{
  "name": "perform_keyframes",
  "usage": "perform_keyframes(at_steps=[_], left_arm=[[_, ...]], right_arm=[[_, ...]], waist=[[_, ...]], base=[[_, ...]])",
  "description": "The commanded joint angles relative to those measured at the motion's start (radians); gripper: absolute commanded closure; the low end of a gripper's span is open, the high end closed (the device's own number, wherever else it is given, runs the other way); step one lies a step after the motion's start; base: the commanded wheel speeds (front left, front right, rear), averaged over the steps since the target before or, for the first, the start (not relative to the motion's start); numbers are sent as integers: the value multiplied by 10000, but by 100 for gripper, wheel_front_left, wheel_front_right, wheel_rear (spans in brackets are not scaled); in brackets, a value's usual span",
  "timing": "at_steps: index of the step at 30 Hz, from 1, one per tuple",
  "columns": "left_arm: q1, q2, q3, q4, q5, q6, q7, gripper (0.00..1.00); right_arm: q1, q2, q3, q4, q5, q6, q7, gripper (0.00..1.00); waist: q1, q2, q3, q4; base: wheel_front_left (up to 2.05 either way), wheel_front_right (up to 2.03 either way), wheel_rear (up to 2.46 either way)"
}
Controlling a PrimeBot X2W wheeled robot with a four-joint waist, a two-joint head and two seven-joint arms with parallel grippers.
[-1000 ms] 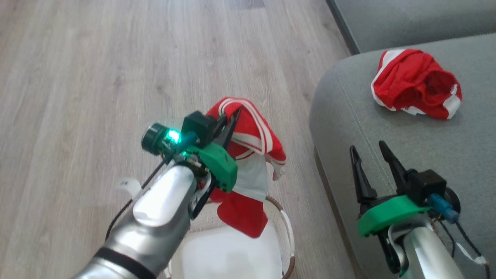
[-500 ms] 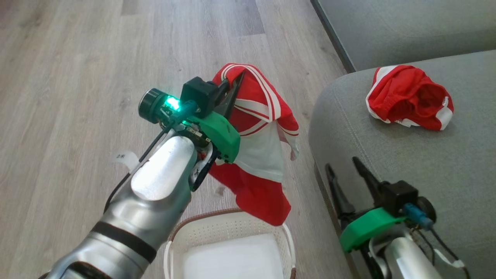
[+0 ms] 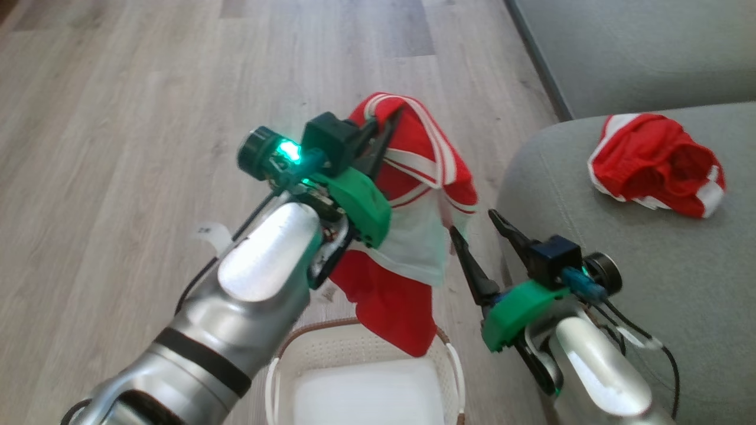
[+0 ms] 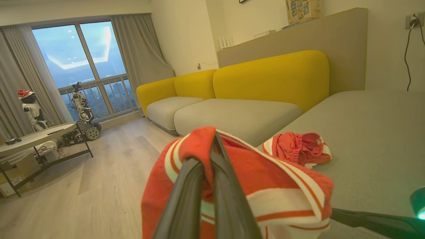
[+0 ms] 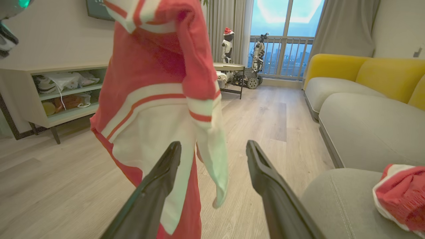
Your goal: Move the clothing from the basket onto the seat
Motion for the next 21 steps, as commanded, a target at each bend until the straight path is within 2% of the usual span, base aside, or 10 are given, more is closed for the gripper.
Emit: perform_keyframes(at_steps=[1,10,11,12,13,14,21], left_arm=[[-793,162,194,-457,-144,106,9,100],[-923,160,-709,-1108,-773,429,87,100],[-924,160,-777,-1151,-831,465,85,100],[-917,160,-833,-1187,-895,503,82,100],[-907,159,-882,-1208,-952,540,78,100],[-894,159,-923,-1206,-994,579,74,100],[-744,202,-927,-831,-1145,765,32,100]], right_arm=[[-650,61,279,-148,39,-4,-67,0],[-1674,61,1064,1345,439,-4,-67,0],[-1759,61,1134,1450,498,-4,-67,34],[-1835,61,1210,1546,561,-4,-67,63],[-1909,61,1260,1623,621,-4,-67,87],[-1971,61,1286,1670,678,-4,-67,100],[-2179,61,1121,1643,701,-4,-67,100]], waist=[[1,-1,9,166],[1,-1,46,829],[1,-1,50,883],[1,-1,52,932],[1,-1,55,970],[1,-1,56,999],[1,-1,121,970]], base=[[0,0,0],[0,0,0],[0,0,0],[0,0,0],[0,0,0],[0,0,0],[0,0,0]])
